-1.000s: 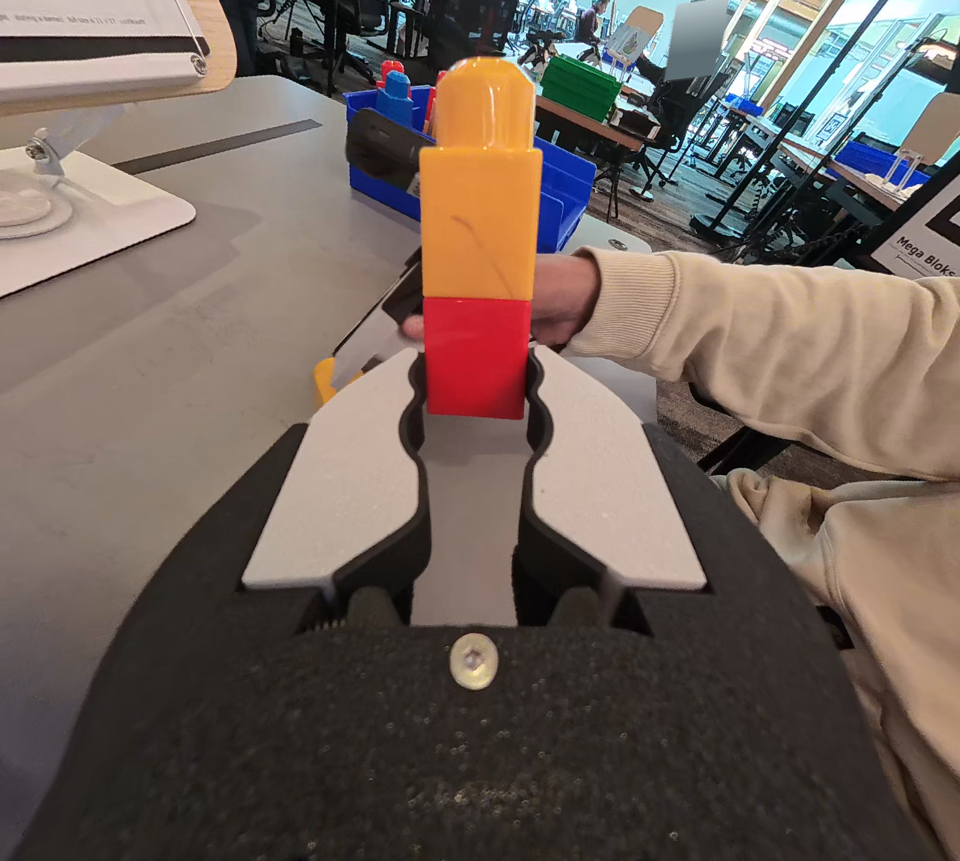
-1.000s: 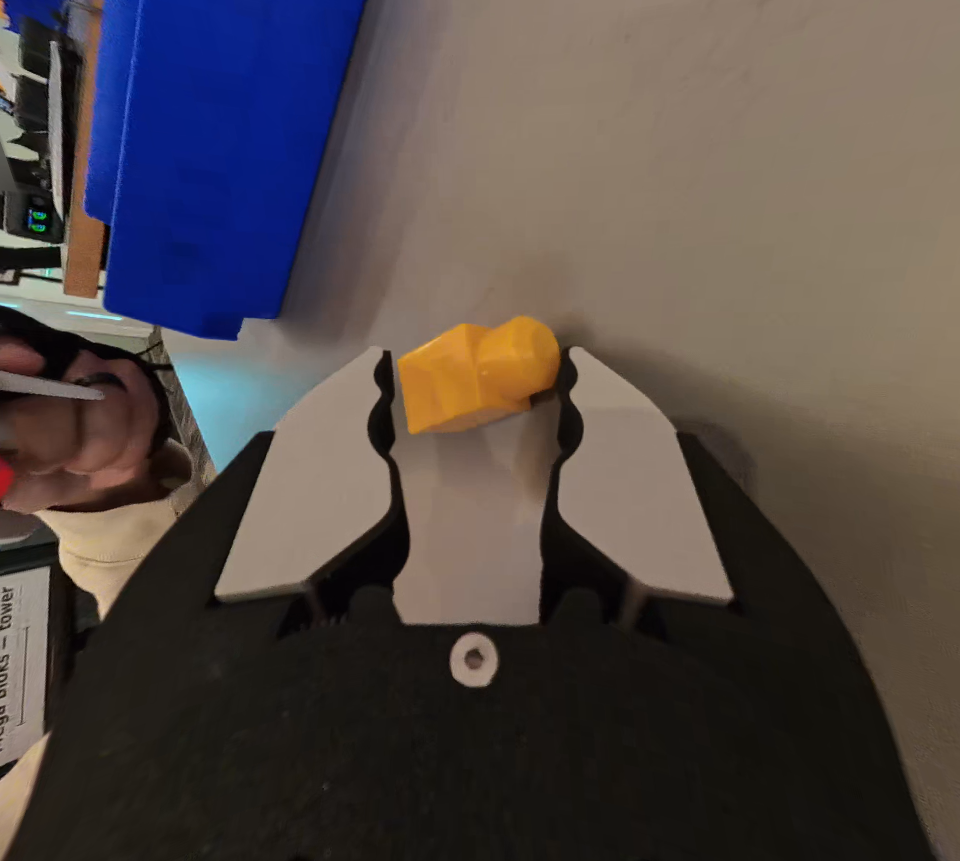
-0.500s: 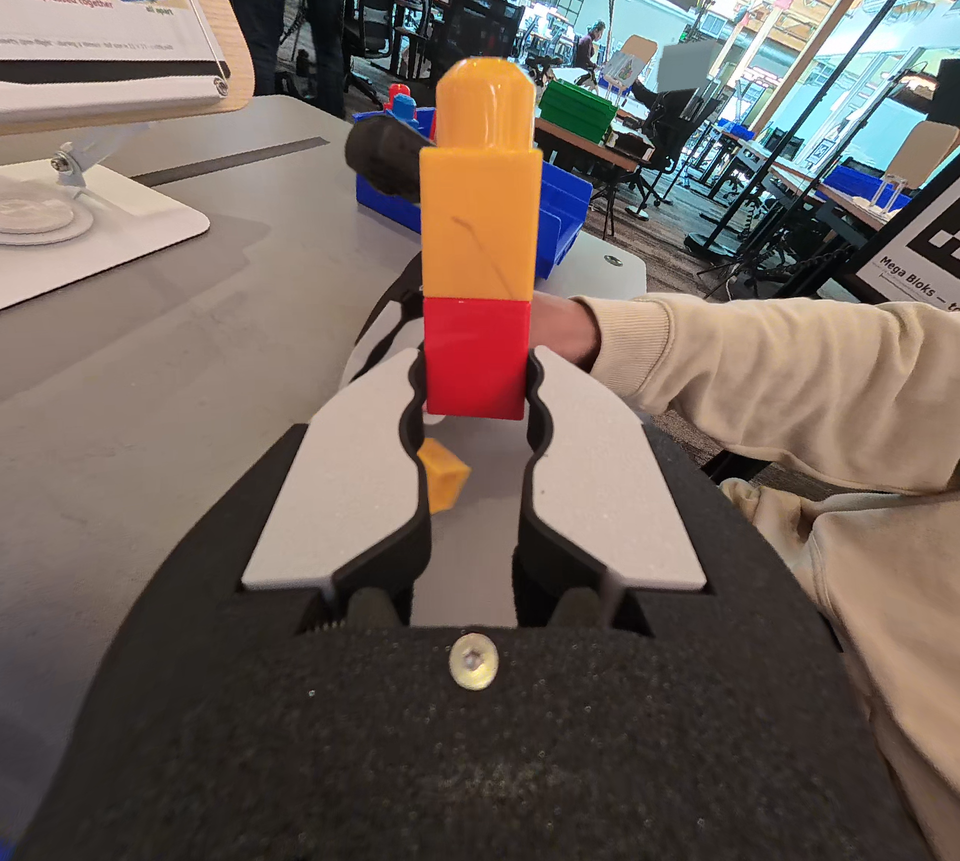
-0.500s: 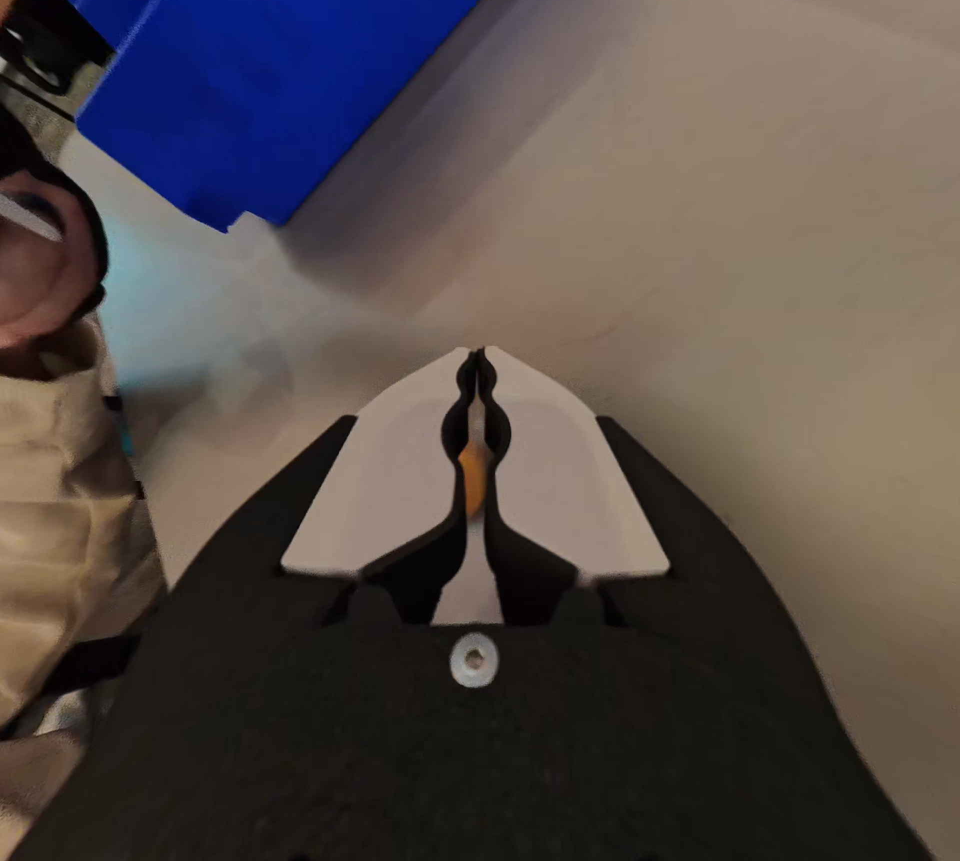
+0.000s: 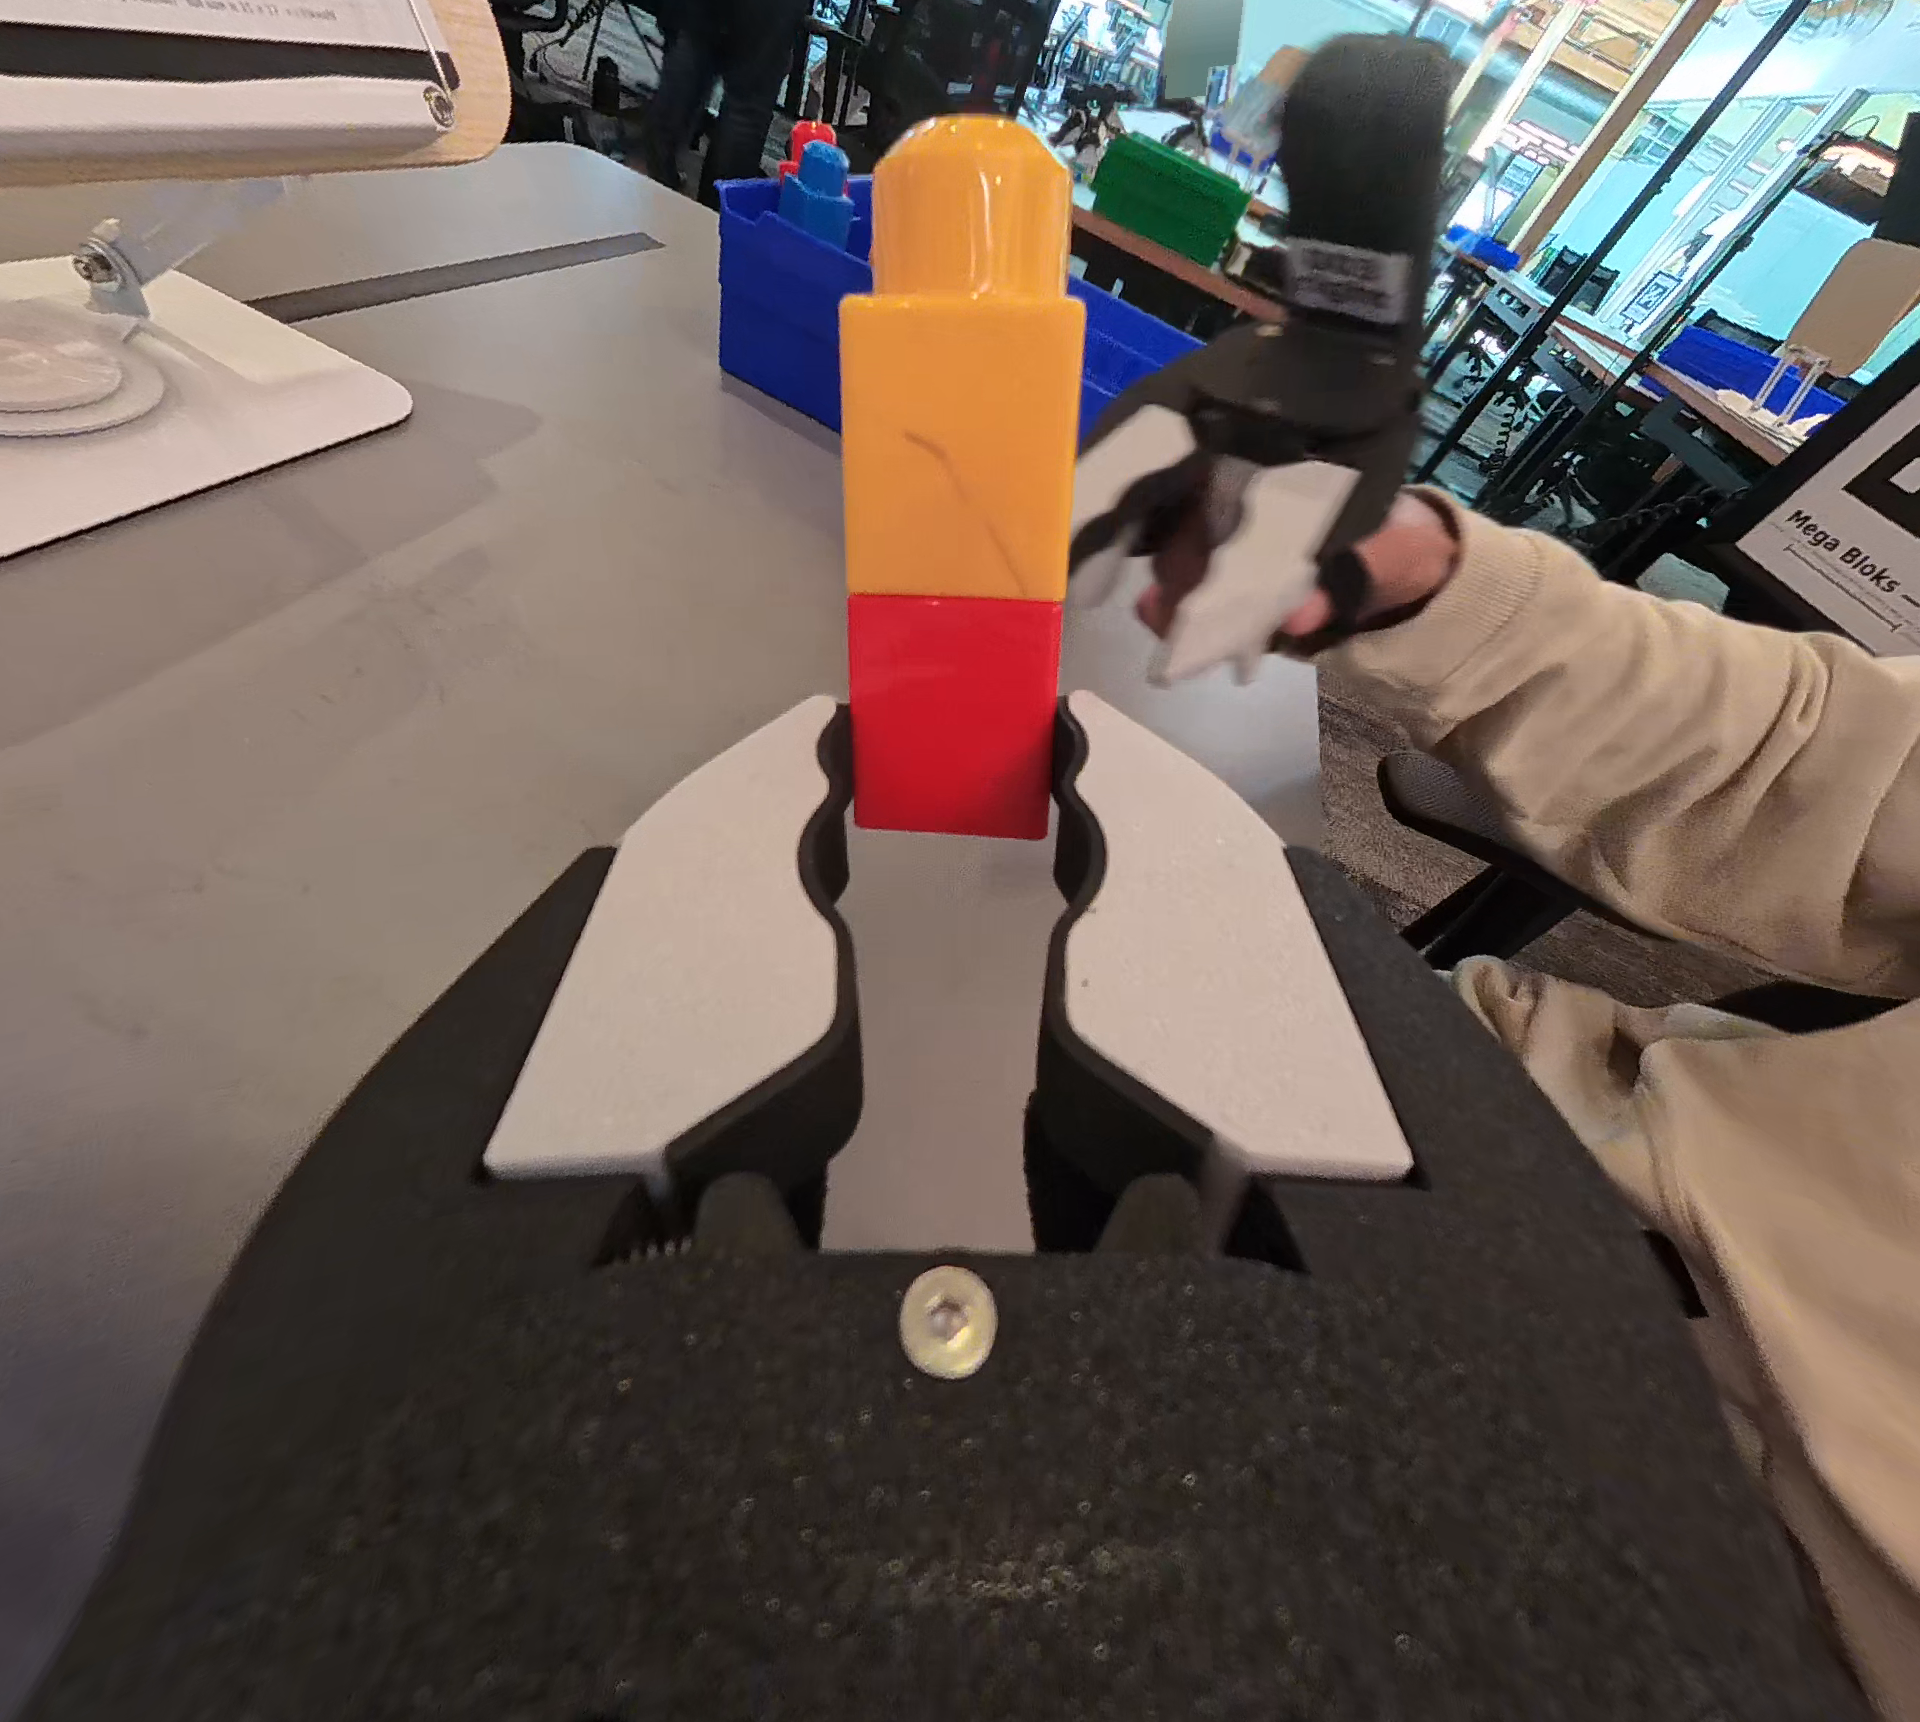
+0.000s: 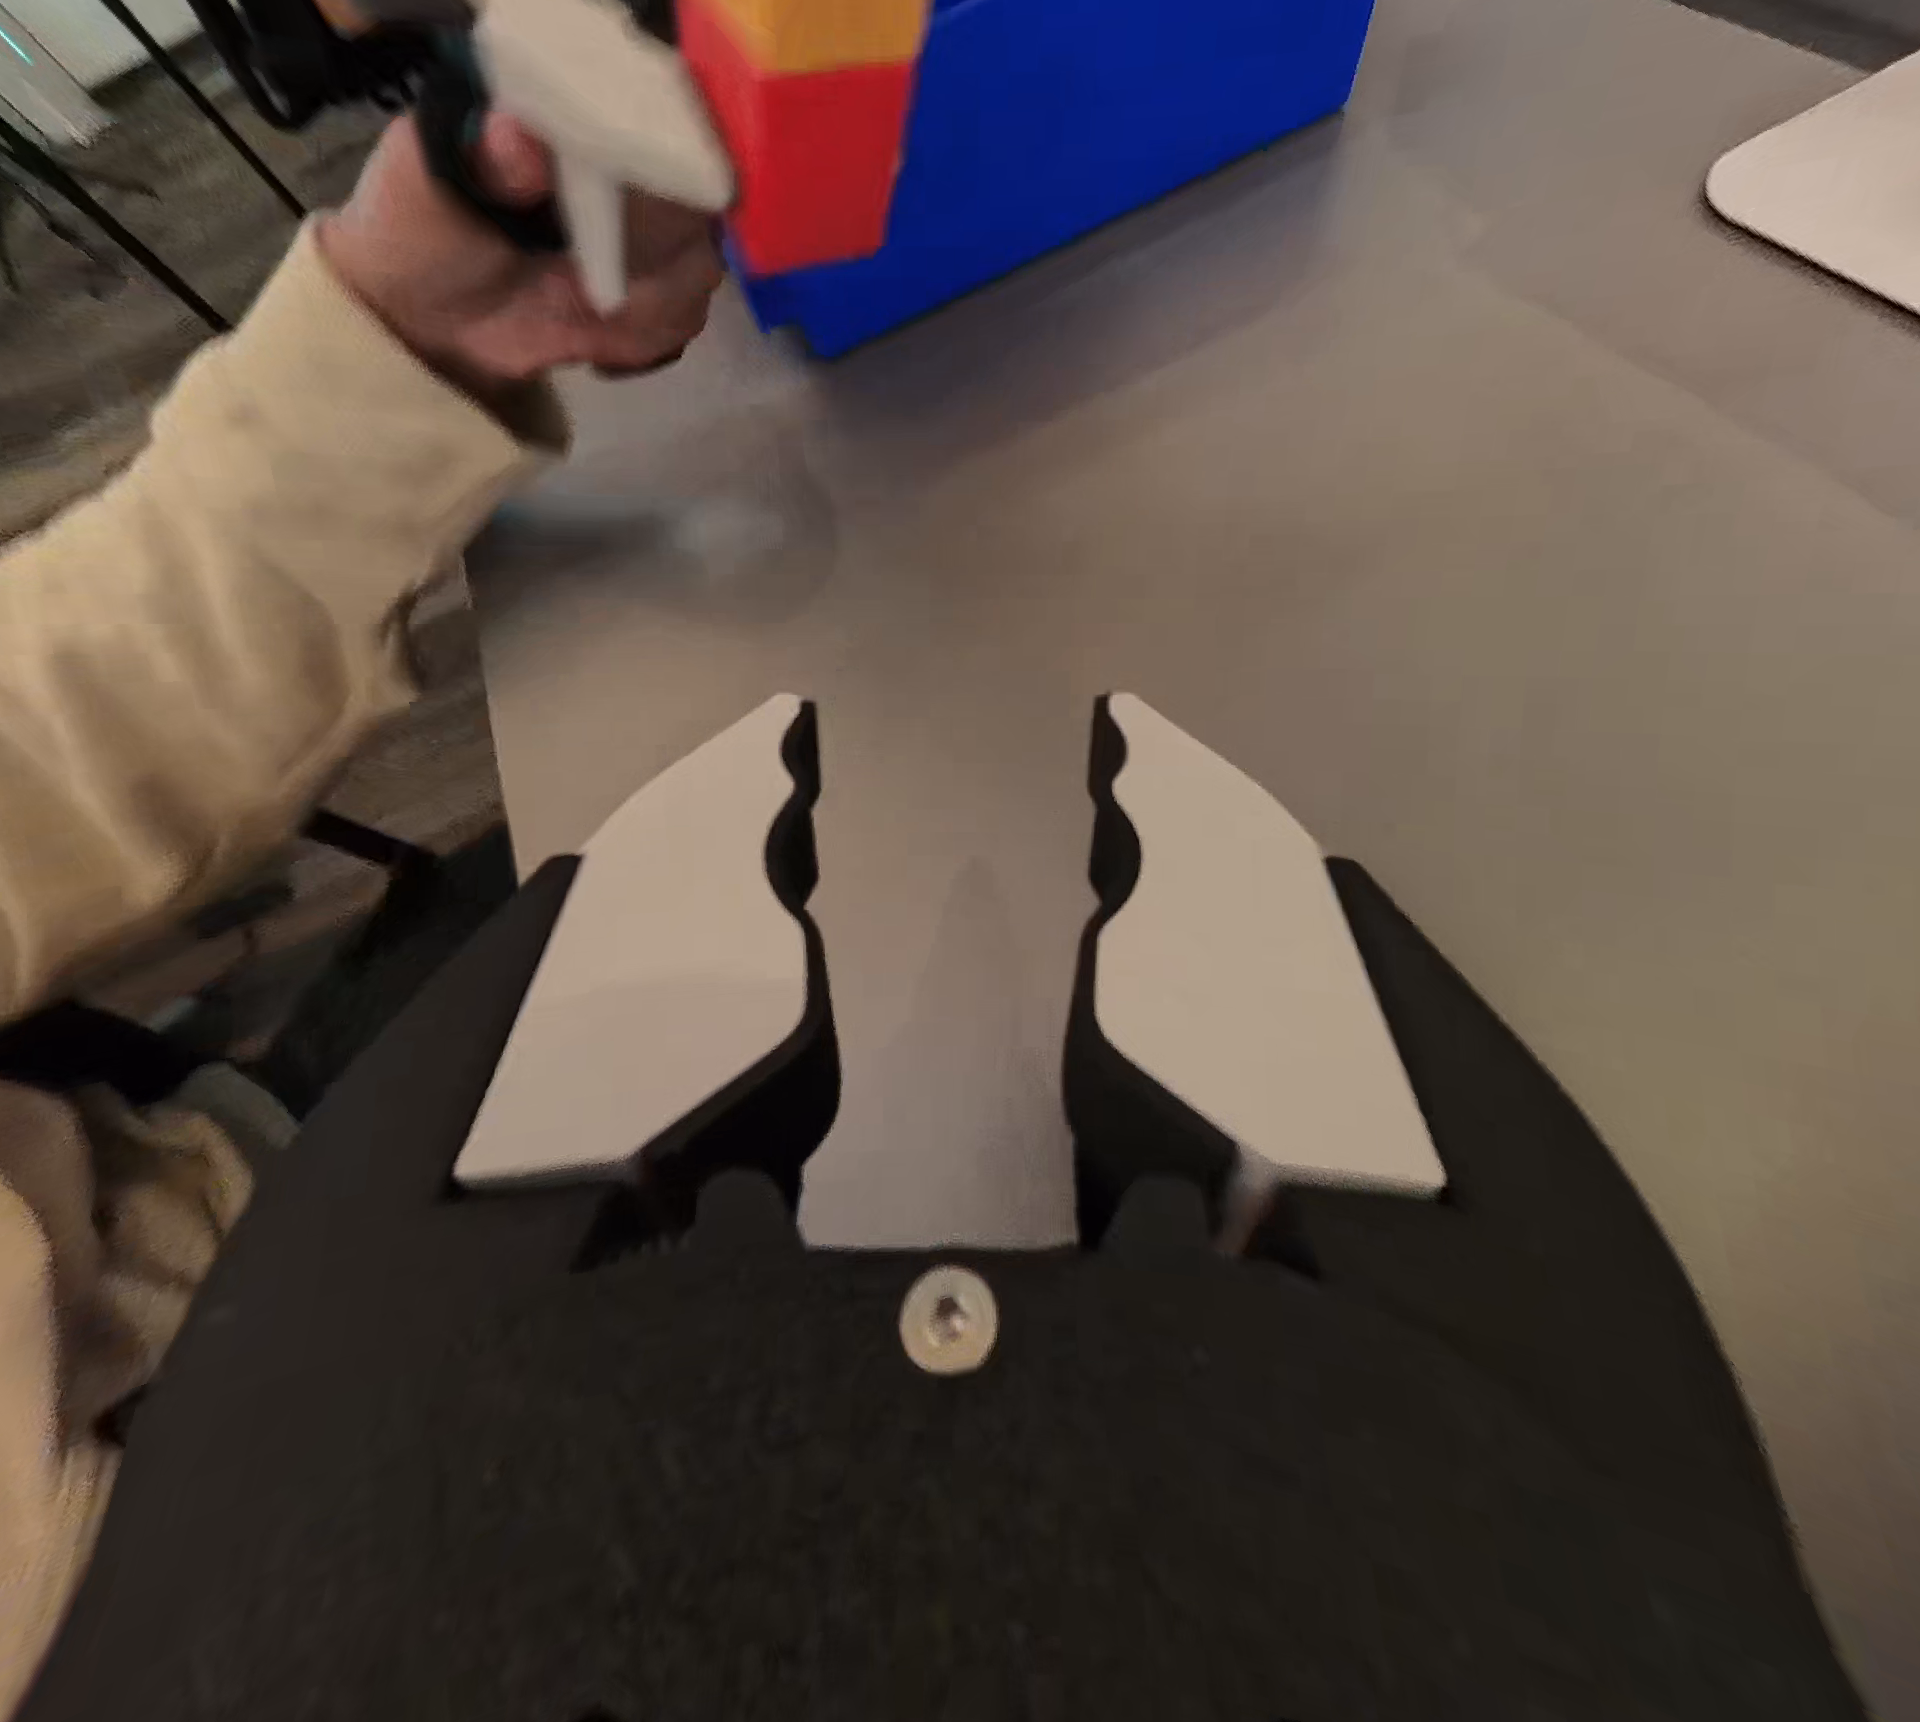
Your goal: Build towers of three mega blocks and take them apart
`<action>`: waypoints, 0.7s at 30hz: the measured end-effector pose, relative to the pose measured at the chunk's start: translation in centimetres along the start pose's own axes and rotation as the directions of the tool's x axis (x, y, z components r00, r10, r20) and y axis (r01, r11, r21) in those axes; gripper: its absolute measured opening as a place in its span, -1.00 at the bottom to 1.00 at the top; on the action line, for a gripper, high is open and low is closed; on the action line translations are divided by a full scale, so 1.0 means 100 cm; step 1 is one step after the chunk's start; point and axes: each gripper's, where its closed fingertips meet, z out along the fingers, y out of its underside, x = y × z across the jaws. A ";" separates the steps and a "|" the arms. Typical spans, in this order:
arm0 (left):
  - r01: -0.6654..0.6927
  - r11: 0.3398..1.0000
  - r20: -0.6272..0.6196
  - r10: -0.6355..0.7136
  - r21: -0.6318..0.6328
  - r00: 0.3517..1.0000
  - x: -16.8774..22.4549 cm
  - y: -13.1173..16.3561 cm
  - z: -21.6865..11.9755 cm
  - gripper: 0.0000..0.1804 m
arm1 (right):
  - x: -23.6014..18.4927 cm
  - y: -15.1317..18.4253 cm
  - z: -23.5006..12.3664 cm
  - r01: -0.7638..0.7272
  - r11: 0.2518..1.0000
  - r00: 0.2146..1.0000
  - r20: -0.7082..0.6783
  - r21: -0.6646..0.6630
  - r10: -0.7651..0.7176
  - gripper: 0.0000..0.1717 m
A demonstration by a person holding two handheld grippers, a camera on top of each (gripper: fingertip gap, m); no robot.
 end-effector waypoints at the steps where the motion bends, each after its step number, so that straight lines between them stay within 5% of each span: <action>1: 0.003 1.000 0.003 -0.003 -0.003 1.000 -0.001 0.001 0.001 -0.60 | -0.011 0.010 -0.012 0.017 1.000 1.000 -0.023 -0.004 -0.017 -0.38; 7: 0.019 1.000 0.015 -0.019 -0.007 1.000 -0.006 0.004 0.003 -0.60 | -0.077 0.061 -0.059 0.099 0.979 0.944 -0.329 0.179 -0.035 -0.43; 14: 0.025 1.000 0.000 -0.025 0.004 1.000 -0.001 0.003 0.004 -0.60 | -0.112 0.134 -0.027 0.095 0.946 0.875 -0.478 0.309 0.069 -0.43; 18: 0.019 1.000 -0.008 -0.019 0.002 1.000 0.002 0.002 0.006 -0.60 | -0.105 0.133 -0.007 0.076 0.920 0.875 -0.468 0.384 0.123 -0.41; 21: 0.015 1.000 -0.010 -0.015 -0.006 1.000 0.003 0.004 0.007 -0.60 | -0.111 0.122 0.006 0.117 0.911 0.896 -0.438 0.394 0.075 -0.66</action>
